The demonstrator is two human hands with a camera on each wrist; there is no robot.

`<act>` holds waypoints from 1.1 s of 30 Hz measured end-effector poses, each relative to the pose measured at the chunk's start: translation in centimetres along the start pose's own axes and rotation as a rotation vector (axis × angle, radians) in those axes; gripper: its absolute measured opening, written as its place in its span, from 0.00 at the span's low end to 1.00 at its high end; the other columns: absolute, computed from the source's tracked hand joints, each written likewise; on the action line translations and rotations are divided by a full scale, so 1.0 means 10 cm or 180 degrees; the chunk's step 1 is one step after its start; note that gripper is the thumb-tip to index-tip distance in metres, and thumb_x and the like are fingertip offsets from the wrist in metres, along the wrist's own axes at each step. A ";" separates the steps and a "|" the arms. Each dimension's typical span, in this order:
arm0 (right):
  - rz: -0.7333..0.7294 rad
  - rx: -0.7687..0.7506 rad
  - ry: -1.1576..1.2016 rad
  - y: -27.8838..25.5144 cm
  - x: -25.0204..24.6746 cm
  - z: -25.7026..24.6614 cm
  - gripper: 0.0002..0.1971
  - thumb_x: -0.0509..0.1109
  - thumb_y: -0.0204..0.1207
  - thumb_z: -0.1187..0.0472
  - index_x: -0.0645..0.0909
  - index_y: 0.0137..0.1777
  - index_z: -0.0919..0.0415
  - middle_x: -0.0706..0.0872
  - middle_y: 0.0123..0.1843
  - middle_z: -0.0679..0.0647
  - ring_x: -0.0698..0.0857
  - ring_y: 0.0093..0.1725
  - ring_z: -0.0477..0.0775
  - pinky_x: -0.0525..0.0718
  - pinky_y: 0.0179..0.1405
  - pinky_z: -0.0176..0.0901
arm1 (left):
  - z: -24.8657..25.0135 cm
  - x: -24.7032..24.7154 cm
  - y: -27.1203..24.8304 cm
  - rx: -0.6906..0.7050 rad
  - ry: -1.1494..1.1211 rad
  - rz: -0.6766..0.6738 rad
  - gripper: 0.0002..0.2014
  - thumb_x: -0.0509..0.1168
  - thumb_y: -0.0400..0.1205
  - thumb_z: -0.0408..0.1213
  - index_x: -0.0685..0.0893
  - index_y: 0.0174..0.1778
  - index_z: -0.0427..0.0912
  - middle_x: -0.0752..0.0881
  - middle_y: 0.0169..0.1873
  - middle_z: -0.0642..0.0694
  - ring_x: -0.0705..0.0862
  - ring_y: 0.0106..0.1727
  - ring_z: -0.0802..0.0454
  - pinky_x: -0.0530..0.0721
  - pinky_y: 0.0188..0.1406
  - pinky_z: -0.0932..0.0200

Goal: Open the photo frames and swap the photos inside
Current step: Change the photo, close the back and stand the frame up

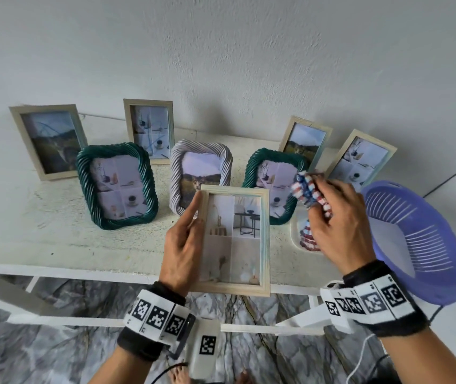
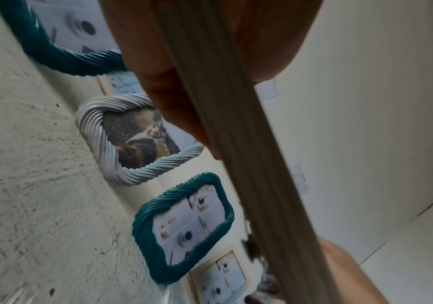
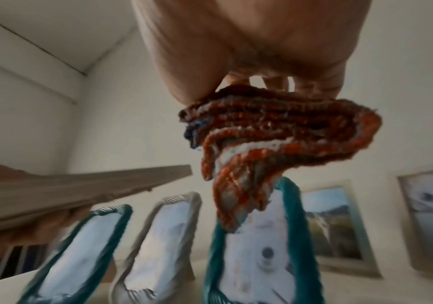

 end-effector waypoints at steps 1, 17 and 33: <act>0.0036 0.0241 -0.0024 -0.02 0.05 0.14 0.23 0.69 0.78 0.64 0.76 0.73 0.61 0.79 0.65 0.64 0.77 0.60 0.63 0.72 0.51 0.43 | -0.01 0.01 0.01 -0.0013 -0.0002 -0.0032 0.24 0.51 0.89 0.28 0.67 0.80 0.51 0.80 0.35 0.73 0.67 0.36 0.75 0.72 0.35 0.81; -0.1298 0.1282 -0.0969 -0.33 1.22 1.41 0.18 0.62 0.79 0.46 0.84 0.60 0.56 0.82 0.66 0.60 0.79 0.62 0.71 0.77 0.63 0.61 | -0.08 0.01 -0.01 0.0104 0.0006 -0.0083 0.25 0.54 0.84 0.40 0.70 0.80 0.53 0.72 0.39 0.67 0.69 0.37 0.73 0.69 0.38 0.81; -0.1494 0.2657 0.5148 -0.97 1.18 -0.14 0.22 0.60 0.84 0.50 0.80 0.69 0.62 0.79 0.65 0.78 0.81 0.62 0.67 0.79 0.62 0.62 | 0.02 0.34 -0.02 -0.0050 0.0121 -0.0496 0.26 0.55 0.88 0.48 0.63 0.83 0.49 0.67 0.81 0.50 0.65 0.81 0.55 0.67 0.80 0.50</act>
Point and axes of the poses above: each hand's wrist, its own y-axis towards the middle knuckle, its own x-axis out of the palm, z = x × y, the point moved 10 cm from there along y, towards the middle knuckle
